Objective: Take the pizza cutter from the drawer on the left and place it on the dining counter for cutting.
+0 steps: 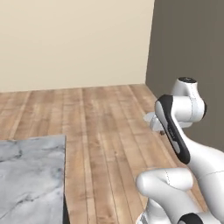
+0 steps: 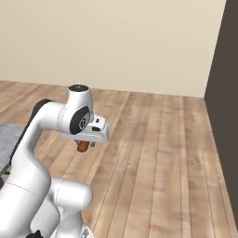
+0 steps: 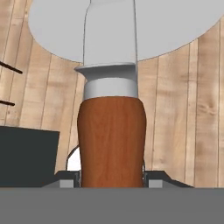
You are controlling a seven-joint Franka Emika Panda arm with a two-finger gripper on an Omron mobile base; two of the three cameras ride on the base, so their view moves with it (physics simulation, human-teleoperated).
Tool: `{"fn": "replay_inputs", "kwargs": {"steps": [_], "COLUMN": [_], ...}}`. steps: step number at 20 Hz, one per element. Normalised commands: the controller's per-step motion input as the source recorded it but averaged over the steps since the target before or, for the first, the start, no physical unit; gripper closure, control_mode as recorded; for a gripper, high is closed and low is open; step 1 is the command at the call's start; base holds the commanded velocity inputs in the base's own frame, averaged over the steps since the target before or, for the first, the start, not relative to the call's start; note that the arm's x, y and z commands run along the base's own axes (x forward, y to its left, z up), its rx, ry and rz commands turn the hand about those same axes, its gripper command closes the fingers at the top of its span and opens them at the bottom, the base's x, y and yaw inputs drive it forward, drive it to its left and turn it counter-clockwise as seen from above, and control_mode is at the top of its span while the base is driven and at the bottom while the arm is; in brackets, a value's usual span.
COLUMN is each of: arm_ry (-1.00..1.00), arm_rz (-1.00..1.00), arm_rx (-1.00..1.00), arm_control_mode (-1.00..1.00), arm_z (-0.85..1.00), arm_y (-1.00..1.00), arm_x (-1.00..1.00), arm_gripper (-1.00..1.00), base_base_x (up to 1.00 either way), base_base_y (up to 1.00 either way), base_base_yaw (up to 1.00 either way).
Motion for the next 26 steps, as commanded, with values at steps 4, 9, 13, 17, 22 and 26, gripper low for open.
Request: {"fn": "replay_inputs", "kwargs": {"steps": [4,9,13,17,22,26], "arm_ry": [0.0,0.0,0.0,0.0,0.0,0.0], "arm_rz": [0.0,0.0,0.0,0.0,0.0,0.0], "arm_rx": [0.0,0.0,0.0,0.0,0.0,0.0], "arm_control_mode": [1.0,1.0,1.0,1.0,1.0,1.0], "arm_z": [0.0,0.0,0.0,0.0,0.0,0.0], "arm_y": [0.0,0.0,0.0,0.0,0.0,0.0], "arm_x": [0.0,0.0,0.0,0.0,0.0,0.0], "arm_gripper": [1.0,1.0,1.0,1.0,1.0,1.0], "base_base_x": [1.0,1.0,1.0,0.92,0.94,0.98], "base_base_y": [-0.47,-0.6,-0.68,-0.72,-0.68,-0.67], "base_base_yaw": [0.13,0.32,0.46,0.58,0.6,0.6]}}
